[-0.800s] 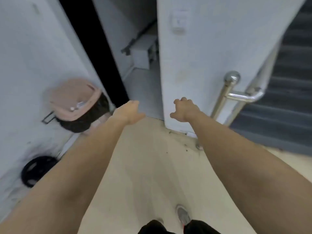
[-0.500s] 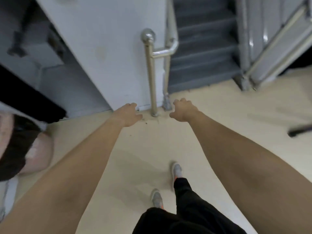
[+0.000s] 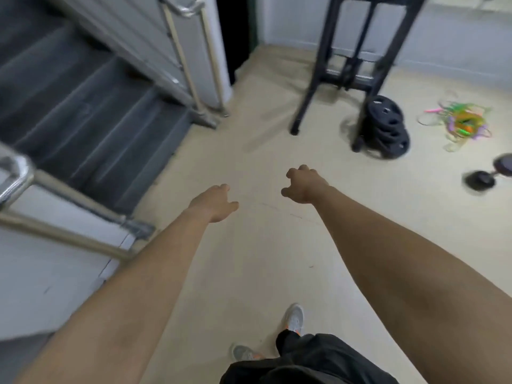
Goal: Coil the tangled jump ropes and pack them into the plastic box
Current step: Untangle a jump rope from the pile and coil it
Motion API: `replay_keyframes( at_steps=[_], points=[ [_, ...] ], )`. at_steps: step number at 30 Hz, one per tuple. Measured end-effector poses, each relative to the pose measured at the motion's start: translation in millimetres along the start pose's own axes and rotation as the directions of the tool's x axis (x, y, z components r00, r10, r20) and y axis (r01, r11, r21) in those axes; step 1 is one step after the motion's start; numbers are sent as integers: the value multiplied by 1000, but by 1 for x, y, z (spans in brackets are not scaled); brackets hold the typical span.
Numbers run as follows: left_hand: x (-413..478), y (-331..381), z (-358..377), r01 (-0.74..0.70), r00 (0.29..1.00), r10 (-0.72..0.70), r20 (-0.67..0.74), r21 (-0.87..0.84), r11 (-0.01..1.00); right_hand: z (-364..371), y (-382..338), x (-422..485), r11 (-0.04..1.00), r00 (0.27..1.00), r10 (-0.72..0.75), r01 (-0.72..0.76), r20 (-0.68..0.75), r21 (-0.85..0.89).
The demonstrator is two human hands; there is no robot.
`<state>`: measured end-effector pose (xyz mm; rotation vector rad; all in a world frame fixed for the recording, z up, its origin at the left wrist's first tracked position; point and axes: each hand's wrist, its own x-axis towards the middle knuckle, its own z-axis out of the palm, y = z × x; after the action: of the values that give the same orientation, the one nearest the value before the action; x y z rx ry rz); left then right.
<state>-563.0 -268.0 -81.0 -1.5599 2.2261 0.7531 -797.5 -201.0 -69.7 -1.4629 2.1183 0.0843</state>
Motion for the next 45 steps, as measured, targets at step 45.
replay_keyframes(
  at_steps=[45],
  points=[
    [573,988,-53,-756,651,651,391,258,602,-396,836,308,676,727,686,-616,-38,404]
  ],
)
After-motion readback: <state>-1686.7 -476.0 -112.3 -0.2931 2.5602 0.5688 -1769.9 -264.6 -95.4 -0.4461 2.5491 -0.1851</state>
